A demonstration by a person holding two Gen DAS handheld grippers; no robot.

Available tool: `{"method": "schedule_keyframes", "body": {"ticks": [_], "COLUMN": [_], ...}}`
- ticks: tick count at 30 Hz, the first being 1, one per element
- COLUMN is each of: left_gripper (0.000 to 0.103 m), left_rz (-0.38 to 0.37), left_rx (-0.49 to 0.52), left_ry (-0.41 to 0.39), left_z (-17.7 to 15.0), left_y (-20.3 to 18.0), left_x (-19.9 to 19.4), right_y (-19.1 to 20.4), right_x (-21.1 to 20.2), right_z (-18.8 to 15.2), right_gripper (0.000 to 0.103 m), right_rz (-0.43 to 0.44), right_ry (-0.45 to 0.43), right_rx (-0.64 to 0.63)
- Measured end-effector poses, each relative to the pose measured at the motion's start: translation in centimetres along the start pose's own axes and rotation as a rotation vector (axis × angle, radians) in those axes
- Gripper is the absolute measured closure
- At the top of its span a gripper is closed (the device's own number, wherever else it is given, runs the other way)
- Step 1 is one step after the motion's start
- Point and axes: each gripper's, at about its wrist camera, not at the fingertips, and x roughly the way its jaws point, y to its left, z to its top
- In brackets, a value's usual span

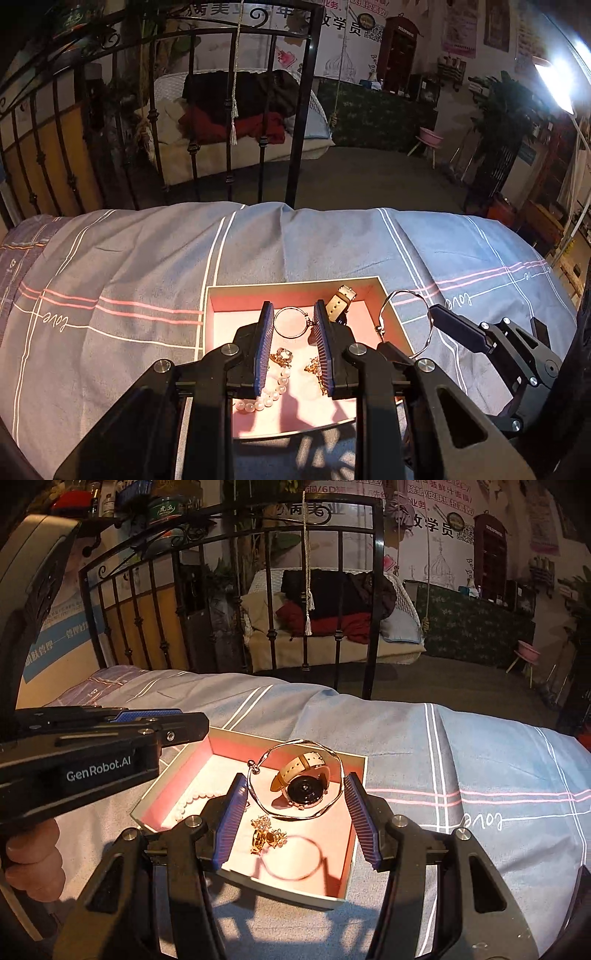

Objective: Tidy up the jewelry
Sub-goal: 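Carry the ring and bangle into the box and open both tools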

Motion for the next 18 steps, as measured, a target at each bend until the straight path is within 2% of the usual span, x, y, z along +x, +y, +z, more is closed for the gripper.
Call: {"method": "schedule_keyframes", "body": {"ticks": [9, 18], "left_gripper": [0.081, 0.081], "left_rz": [0.017, 0.019], "left_rx": [0.014, -0.002], "left_ry": [0.087, 0.188], "left_z": [0.2, -1.2], "left_y": [-0.1, 0.6], "left_x": [3.5, 6.2], "right_y": [0.3, 0.5], "right_x": [3.5, 4.3], "right_z": [-0.6, -1.7], "right_gripper": [0.048, 0.048], "right_rz": [0.040, 0.073], "right_ry": [0.100, 0.163], "right_rx": [-0.011, -0.025]}}
